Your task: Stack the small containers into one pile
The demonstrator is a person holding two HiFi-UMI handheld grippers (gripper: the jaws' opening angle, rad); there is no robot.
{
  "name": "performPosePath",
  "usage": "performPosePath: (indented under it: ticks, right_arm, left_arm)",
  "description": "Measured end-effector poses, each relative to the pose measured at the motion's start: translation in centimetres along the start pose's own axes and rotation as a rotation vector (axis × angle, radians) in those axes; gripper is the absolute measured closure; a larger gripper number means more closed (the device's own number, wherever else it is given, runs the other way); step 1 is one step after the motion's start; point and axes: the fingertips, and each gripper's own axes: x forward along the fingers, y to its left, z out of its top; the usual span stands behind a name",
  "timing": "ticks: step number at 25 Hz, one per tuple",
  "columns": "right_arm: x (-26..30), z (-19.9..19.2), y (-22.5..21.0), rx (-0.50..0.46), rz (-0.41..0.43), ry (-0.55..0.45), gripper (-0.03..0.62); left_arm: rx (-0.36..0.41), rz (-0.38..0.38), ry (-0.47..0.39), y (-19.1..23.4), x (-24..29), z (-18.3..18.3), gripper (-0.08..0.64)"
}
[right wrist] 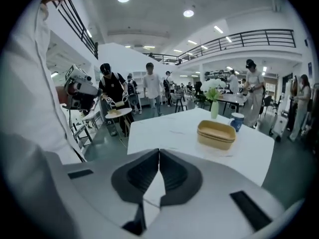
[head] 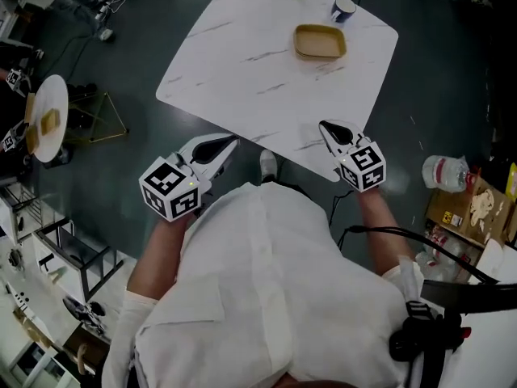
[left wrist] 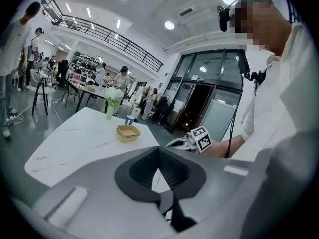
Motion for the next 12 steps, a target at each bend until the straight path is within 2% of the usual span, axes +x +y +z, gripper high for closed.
performPosePath:
  ticks: [5,12]
  right_arm:
    - [-1.4,0.4,5.8,0.037,0.000,-0.046,0.584]
    - [-4.3,0.9,11.0,0.037,-0.053,-0.098,0.585]
  left_arm:
    - [0.042,-0.033,0.009,-1.6,-2.5,-1.5,0.554]
    - [0.063,-0.071,-0.019,-4.1,-5.3,-3.3,0.554]
